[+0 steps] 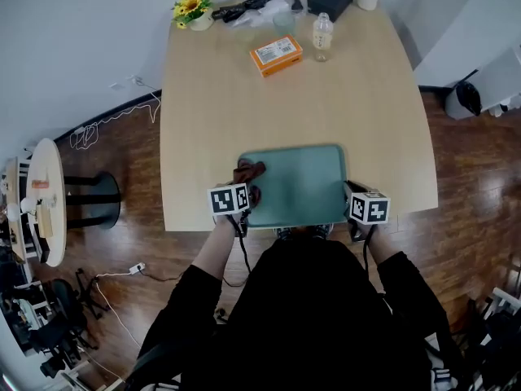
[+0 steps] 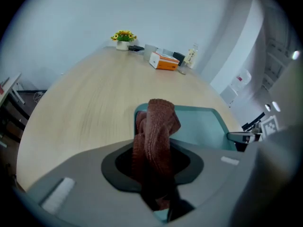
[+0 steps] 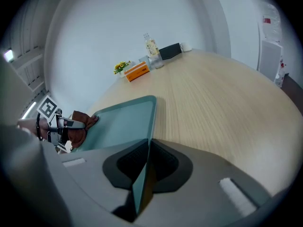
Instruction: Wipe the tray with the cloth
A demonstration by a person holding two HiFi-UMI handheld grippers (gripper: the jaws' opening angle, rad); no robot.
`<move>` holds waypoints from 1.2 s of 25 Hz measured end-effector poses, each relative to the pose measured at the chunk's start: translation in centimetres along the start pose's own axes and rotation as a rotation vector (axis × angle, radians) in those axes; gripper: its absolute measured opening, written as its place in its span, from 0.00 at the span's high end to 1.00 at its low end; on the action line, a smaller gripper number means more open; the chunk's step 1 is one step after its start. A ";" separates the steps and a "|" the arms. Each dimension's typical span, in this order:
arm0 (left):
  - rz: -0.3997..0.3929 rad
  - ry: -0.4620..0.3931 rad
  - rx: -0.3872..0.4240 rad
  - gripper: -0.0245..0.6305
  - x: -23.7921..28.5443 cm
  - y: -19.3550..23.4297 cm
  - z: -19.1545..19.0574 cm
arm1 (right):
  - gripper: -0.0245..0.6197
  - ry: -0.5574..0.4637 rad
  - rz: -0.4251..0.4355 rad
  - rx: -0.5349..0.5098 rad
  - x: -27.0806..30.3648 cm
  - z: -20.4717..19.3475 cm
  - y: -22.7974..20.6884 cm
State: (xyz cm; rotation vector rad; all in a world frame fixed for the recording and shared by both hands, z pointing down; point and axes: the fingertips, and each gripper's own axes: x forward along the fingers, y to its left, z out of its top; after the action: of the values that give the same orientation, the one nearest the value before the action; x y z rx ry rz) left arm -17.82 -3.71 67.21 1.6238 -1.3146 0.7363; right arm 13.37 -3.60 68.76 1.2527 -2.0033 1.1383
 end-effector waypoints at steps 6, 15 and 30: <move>-0.054 0.011 0.019 0.82 1.0 -3.4 0.2 | 0.93 -0.004 -0.002 0.000 0.2 -0.1 0.3; -0.320 0.111 0.315 0.82 5.1 -21.8 -0.3 | 0.93 -0.005 -0.013 -0.007 0.2 0.5 1.2; -0.198 0.070 0.091 0.82 2.6 -12.3 -1.7 | 0.93 -0.003 0.005 0.013 -0.3 -0.1 -0.5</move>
State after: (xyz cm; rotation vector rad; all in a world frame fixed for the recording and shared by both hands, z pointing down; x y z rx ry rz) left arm -5.14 -2.80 66.85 1.7552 -1.0662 0.7340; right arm 13.95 -3.53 68.76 1.2574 -2.0048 1.1544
